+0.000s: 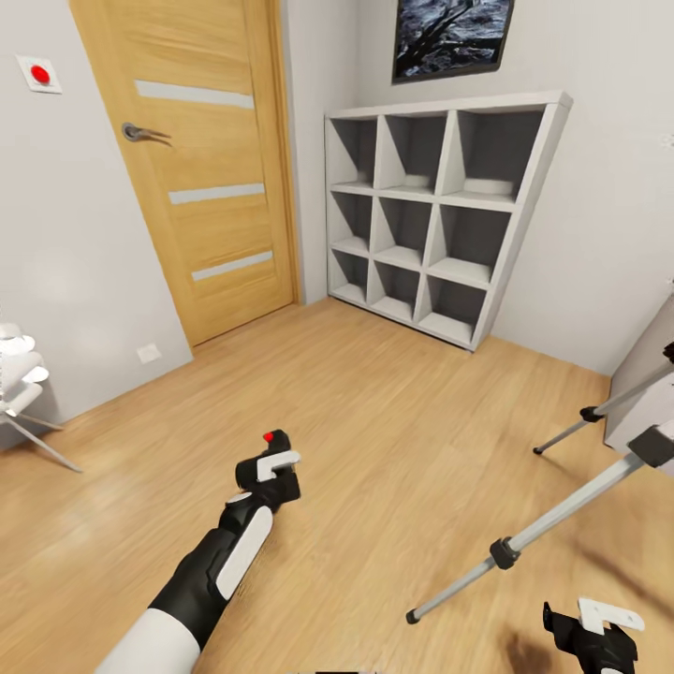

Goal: Attach the digital camera to the camera tripod in the bedroom.

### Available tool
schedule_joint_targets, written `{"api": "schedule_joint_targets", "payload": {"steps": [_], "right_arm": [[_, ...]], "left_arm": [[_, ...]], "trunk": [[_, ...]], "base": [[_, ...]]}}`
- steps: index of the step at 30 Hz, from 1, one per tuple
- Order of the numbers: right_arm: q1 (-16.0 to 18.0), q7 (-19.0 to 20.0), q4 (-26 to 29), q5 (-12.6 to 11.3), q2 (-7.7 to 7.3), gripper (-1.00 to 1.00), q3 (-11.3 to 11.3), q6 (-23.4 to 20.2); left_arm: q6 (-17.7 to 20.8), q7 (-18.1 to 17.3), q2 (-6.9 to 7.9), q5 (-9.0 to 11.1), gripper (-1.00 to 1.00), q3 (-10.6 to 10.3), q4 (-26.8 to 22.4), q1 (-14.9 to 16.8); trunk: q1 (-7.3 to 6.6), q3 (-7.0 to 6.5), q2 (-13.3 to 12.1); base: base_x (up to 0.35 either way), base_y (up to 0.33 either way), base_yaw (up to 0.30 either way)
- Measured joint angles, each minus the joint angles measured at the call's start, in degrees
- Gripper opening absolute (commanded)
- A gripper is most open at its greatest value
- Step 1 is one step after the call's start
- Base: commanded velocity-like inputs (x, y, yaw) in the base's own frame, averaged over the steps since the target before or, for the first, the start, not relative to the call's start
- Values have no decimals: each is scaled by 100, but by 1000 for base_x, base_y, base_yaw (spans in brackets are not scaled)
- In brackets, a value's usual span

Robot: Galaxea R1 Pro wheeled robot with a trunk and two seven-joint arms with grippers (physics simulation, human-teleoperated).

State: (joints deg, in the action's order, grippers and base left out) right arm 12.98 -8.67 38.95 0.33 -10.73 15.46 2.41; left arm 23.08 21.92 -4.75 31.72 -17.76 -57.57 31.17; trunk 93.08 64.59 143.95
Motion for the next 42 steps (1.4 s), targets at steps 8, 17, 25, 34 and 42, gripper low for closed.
{"api": "schedule_joint_targets", "payload": {"steps": [8, 17, 25, 34, 42], "right_arm": [[0, 0, 1, 0, 0, 100, 0, 5], [0, 0, 2, -1, 3, 100, 0, 6], [0, 0, -2, -2, 2, 100, 0, 6], [0, 0, -3, -4, 0, 100, 0, 6], [0, 0, -7, -8, 0, 100, 0, -1]], "left_arm": [[-1, -1271, 647, 1032, -100, 13, 1, 0], [1, -2701, 1138, 1473, -100, -2, 67, 0], [-11, -4964, 1384, 1418, -100, 1, 396, -1], [-31, -5640, 1435, 1385, -100, 10, 593, -1], [-34, -5681, 1437, 1377, -100, 11, 607, -1]], "trunk": [[-21, -177, -11], [-44, -377, -23], [-64, -554, -33], [-88, -754, -46], [-108, -931, -56]], "base": [[0, 0, 0], [0, 0, 0], [0, 0, 0], [0, 0, 0], [0, 0, 0]]}}
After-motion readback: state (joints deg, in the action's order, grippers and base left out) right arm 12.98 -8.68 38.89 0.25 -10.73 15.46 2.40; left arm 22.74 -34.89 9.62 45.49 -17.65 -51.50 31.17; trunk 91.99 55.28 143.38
